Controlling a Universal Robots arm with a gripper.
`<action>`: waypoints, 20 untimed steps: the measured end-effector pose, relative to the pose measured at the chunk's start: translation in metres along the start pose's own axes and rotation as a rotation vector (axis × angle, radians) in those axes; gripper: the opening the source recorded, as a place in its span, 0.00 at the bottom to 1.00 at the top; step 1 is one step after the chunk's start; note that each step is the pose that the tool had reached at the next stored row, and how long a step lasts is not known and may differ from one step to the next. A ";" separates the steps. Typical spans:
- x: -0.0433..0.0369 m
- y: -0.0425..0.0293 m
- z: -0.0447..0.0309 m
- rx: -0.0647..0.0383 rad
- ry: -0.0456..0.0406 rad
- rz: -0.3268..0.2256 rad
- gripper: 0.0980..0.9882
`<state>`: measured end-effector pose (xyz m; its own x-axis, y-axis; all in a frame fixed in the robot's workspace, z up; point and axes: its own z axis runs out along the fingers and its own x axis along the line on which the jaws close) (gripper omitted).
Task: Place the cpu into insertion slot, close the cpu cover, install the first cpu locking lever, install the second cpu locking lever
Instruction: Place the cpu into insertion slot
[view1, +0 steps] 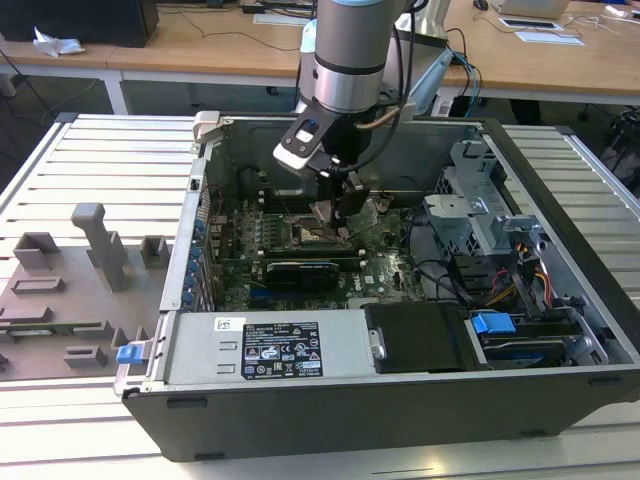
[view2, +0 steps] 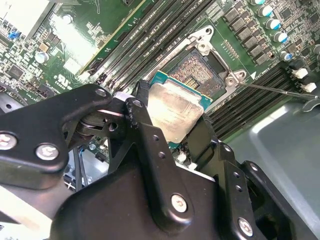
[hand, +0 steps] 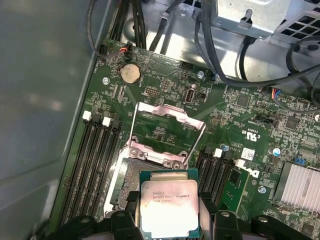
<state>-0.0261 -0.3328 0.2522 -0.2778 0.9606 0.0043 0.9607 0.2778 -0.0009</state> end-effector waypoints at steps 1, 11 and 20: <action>0.0000 0.0000 0.0000 0.000 -0.0002 0.004 0.50; 0.0000 0.0000 0.0000 0.000 -0.0006 0.055 0.50; 0.0000 0.0000 0.0000 0.000 -0.0008 0.125 0.50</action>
<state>-0.0261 -0.3328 0.2522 -0.1562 0.9877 0.0034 0.9877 0.1562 -0.0010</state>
